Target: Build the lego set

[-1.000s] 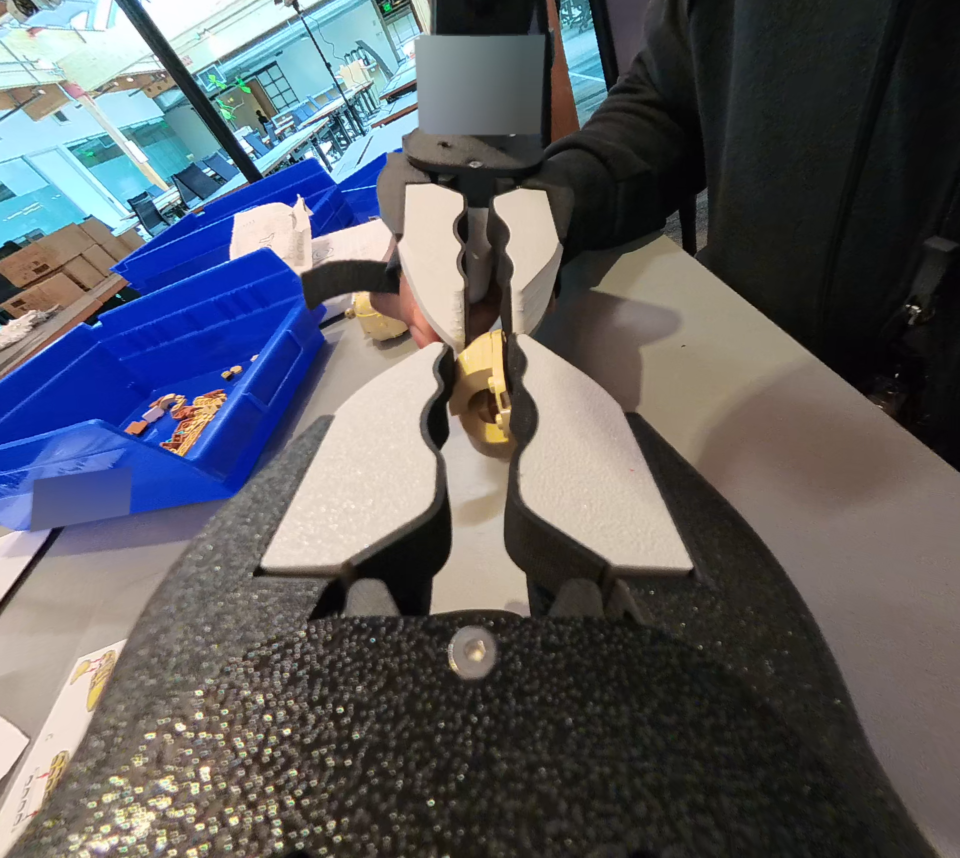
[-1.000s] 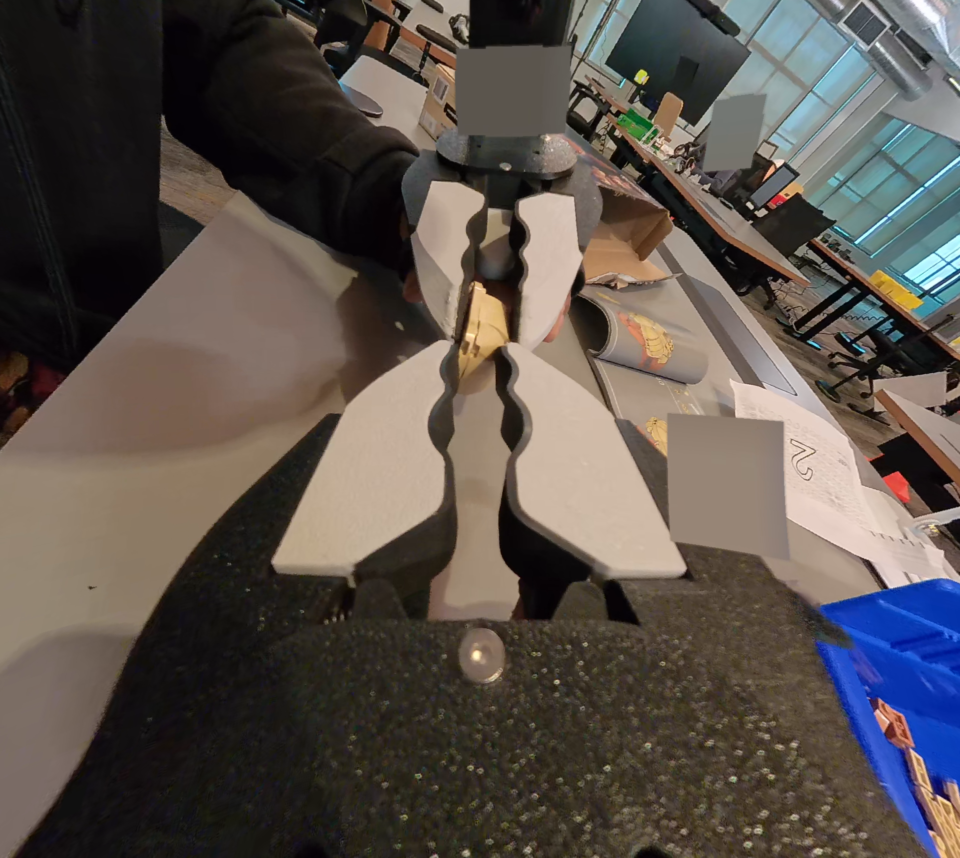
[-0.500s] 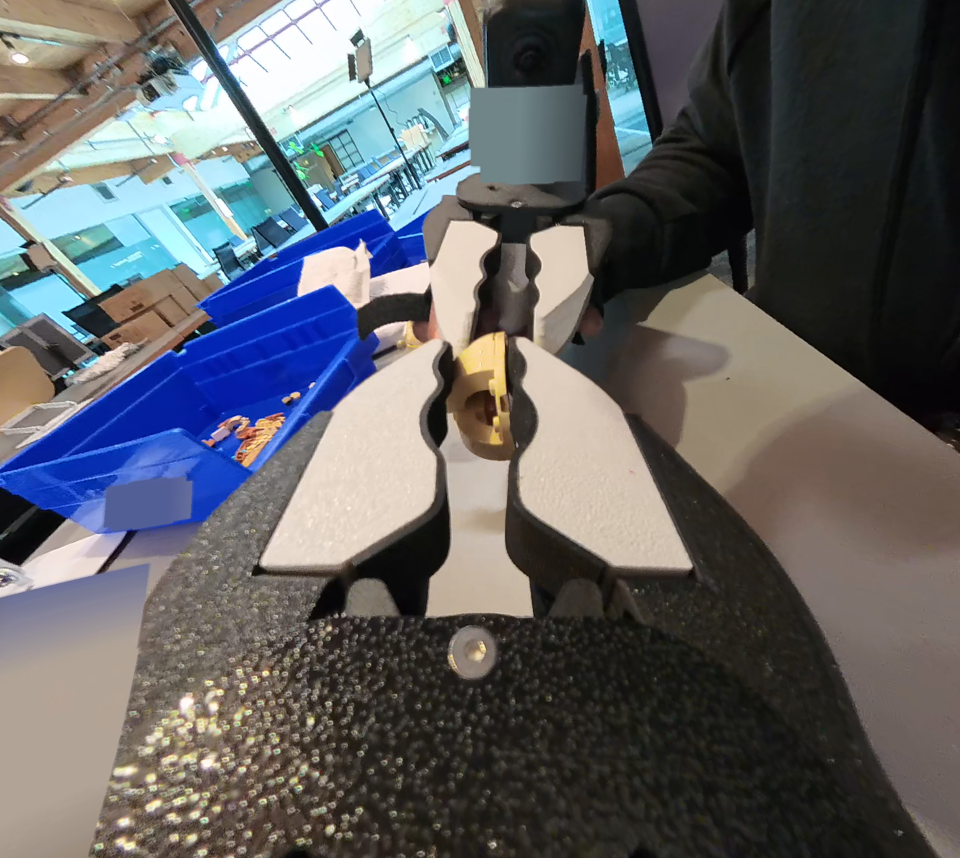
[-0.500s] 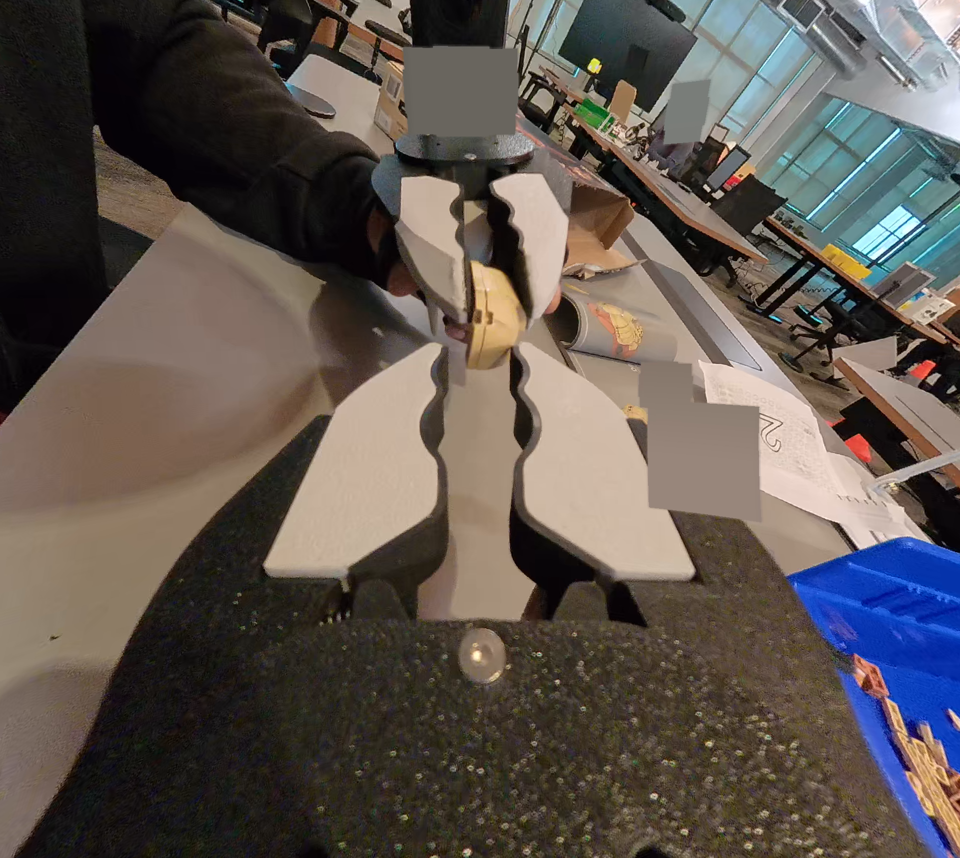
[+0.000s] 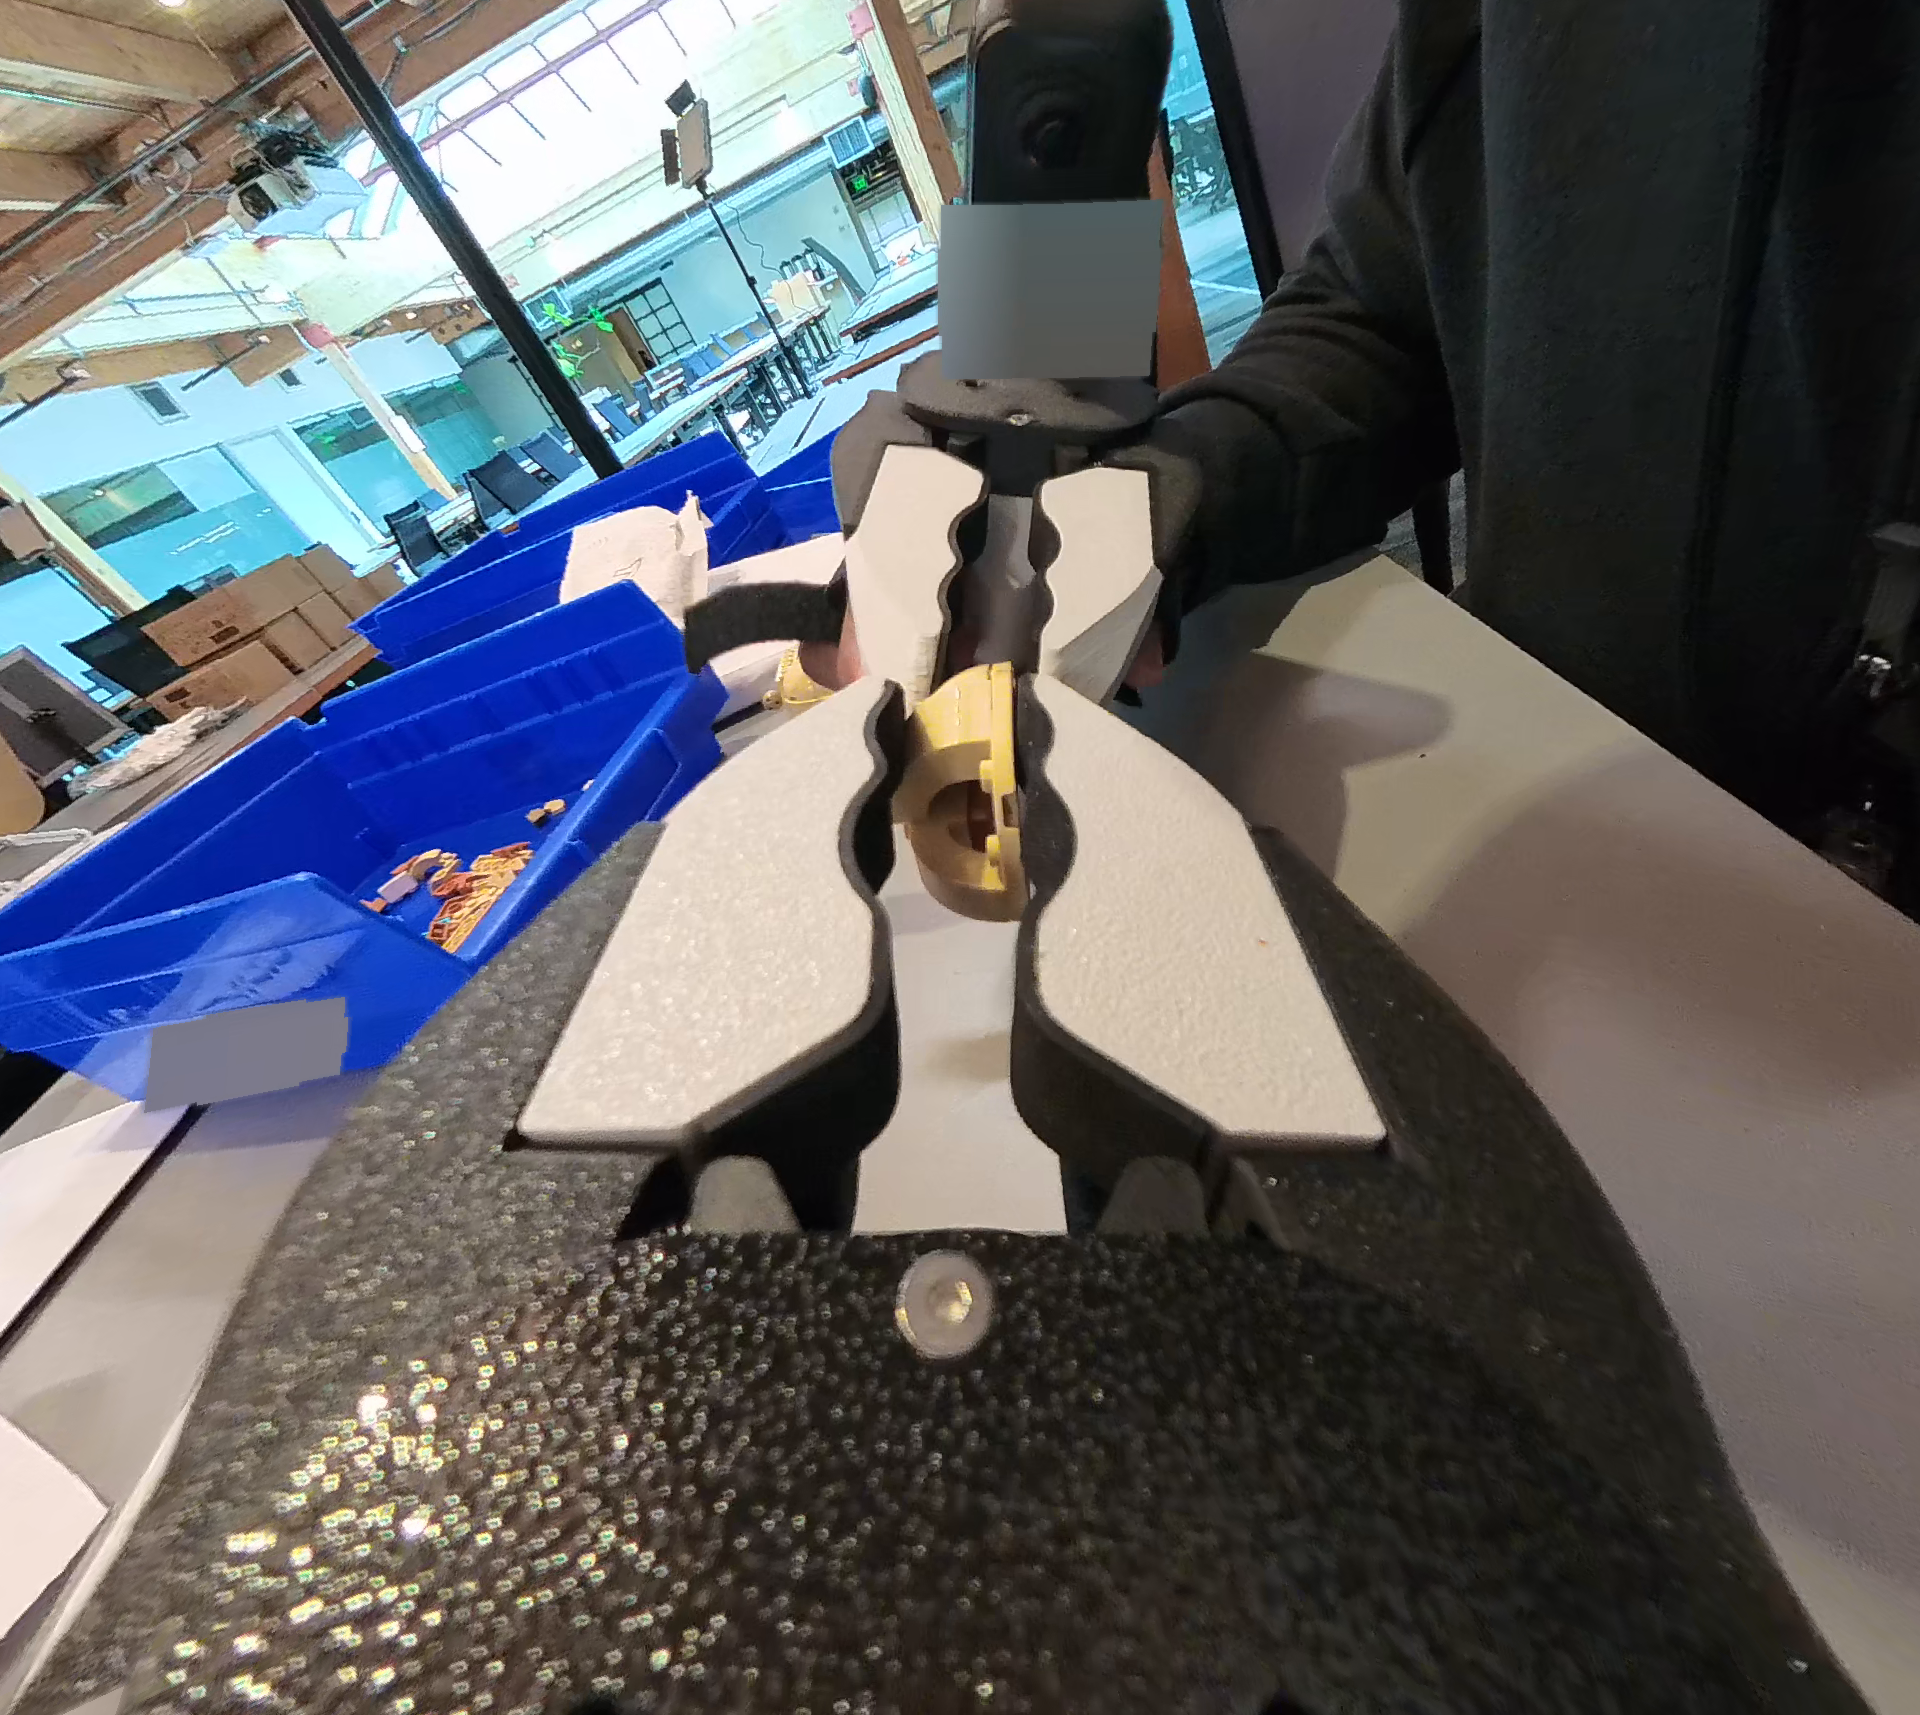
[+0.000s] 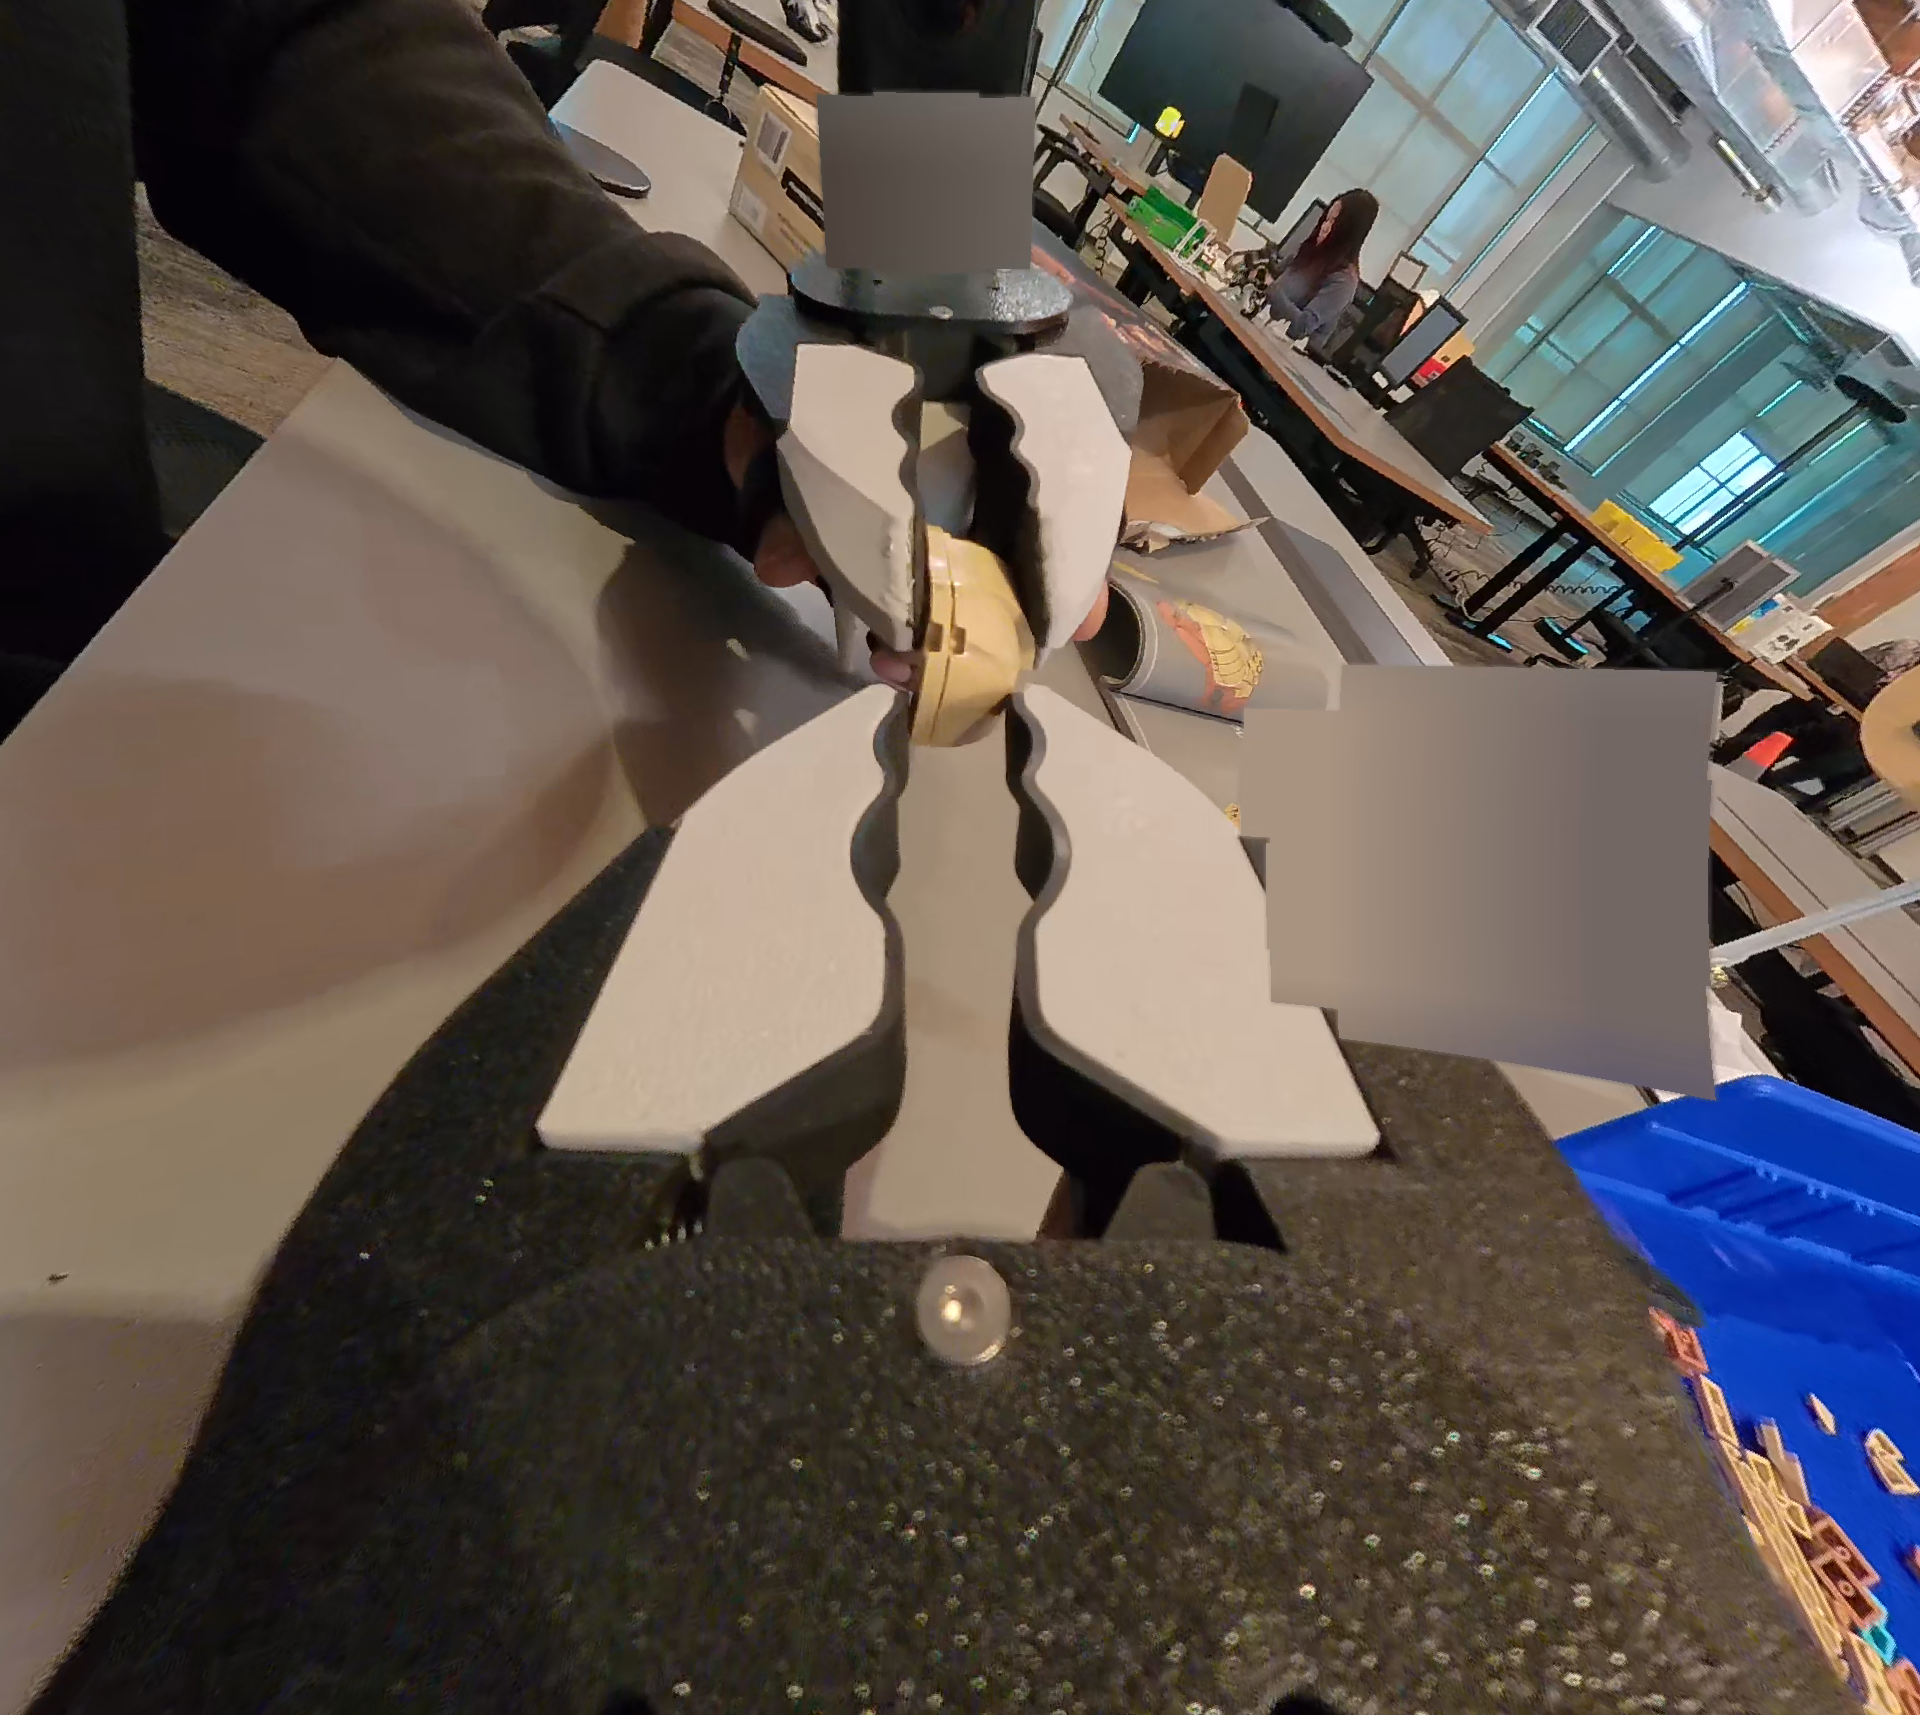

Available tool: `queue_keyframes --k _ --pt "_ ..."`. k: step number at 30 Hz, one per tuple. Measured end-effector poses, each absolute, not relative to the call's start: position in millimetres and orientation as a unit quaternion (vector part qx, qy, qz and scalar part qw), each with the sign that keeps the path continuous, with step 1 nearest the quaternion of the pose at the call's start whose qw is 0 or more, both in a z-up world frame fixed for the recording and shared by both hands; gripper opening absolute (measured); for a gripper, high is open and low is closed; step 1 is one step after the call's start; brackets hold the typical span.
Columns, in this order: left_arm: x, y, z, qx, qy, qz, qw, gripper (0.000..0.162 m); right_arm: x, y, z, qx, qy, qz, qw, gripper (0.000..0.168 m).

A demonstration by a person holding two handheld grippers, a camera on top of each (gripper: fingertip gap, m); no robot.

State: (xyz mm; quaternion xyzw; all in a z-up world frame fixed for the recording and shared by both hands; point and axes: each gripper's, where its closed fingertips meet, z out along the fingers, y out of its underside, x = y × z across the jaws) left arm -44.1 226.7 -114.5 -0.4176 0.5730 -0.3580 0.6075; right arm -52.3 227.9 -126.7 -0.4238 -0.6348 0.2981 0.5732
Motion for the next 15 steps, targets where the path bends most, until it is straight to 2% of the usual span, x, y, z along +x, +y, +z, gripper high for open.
queue_keyframes --k 8,12,15 --pt "-44.1 232.1 -116.6 -0.435 0.562 -0.363 0.603 0.021 -51.7 233.9 -128.3 -0.434 -0.633 0.279 0.577 0.016" --pt "-44.7 239.2 -115.2 -0.455 0.547 -0.358 0.605 0.03 -50.5 239.0 -127.4 -0.434 -0.626 0.261 0.593 0.016" --pt "-49.2 242.8 -113.0 -0.466 0.537 -0.366 0.6 0.028 -49.4 243.8 -127.9 -0.436 -0.623 0.246 0.602 0.016"
